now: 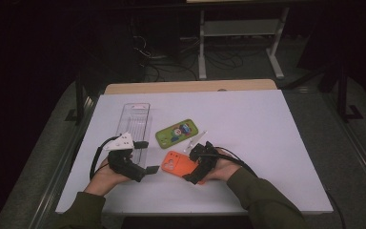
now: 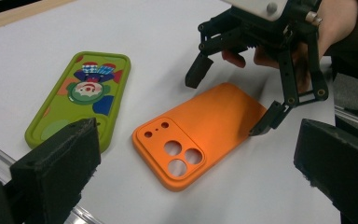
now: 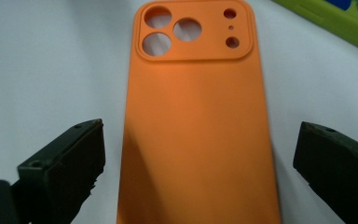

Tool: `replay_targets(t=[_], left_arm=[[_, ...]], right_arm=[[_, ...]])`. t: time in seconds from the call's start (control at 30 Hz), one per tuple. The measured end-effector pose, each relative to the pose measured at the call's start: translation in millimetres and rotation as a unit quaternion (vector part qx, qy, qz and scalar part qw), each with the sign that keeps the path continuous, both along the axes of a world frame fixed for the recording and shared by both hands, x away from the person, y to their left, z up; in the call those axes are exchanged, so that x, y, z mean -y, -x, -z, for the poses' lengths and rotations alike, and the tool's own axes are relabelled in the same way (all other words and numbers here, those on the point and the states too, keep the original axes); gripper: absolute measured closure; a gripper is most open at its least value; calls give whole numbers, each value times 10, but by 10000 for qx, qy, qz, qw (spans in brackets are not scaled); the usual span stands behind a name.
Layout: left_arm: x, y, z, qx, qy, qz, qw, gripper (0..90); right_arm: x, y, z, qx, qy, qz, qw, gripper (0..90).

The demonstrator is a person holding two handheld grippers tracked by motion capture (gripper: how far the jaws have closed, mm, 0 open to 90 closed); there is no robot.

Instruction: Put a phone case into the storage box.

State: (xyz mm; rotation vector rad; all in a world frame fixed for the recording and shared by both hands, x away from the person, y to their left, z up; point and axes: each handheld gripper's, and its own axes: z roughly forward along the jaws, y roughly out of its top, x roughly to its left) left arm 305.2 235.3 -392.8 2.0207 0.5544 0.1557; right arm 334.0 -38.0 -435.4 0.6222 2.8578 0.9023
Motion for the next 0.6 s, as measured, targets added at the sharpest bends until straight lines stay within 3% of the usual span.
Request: replay_targets(t=[0.37, 0.6], left_arm=[[-3, -1, -1, 7, -28, 10, 10000, 1], [-7, -3, -3, 17, -33, 8, 10000, 1]], right_arm=[[-15, 3, 60, -96, 134, -44, 9999, 60], [-6, 9, 54, 14, 200, -64, 9998, 113]])
